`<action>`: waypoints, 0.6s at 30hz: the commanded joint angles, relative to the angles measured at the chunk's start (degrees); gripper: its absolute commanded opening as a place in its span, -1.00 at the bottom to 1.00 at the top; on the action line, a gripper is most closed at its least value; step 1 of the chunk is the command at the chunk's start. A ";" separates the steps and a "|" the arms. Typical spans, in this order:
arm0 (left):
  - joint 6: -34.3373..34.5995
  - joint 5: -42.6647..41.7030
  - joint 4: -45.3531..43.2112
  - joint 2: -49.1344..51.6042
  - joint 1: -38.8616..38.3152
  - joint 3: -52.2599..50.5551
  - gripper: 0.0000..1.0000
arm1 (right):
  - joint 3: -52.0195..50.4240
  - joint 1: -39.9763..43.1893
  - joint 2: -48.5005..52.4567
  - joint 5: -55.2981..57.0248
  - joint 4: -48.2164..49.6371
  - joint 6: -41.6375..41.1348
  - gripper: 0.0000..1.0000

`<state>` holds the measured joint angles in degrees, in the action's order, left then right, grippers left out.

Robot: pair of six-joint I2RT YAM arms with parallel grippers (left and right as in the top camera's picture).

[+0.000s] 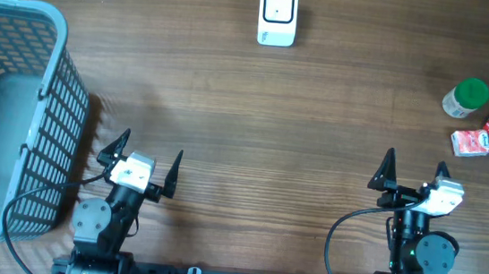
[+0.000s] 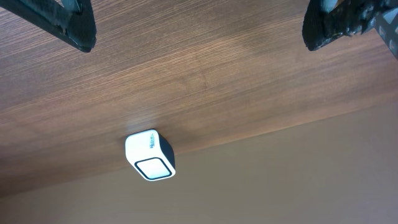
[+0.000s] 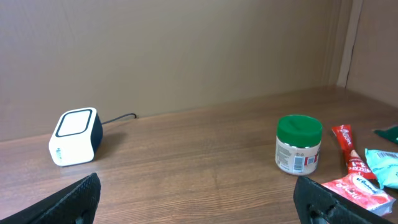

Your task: Scan the item barcode

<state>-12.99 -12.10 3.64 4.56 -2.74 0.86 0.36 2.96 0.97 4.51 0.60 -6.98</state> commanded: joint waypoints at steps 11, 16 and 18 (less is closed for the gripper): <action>0.35 -0.74 0.09 -0.35 -0.15 -0.28 1.00 | -0.07 0.28 0.81 1.40 0.35 16.06 0.99; 0.35 -0.74 0.09 -0.35 -0.15 -0.28 1.00 | -0.07 0.28 0.81 1.40 0.35 16.00 1.00; 0.35 -0.74 0.07 -0.35 -0.15 -0.28 1.00 | -0.07 0.28 0.81 1.40 0.35 16.02 1.00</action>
<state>-12.97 -12.10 3.64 4.56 -2.74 0.86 0.36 2.96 1.43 5.15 0.69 7.94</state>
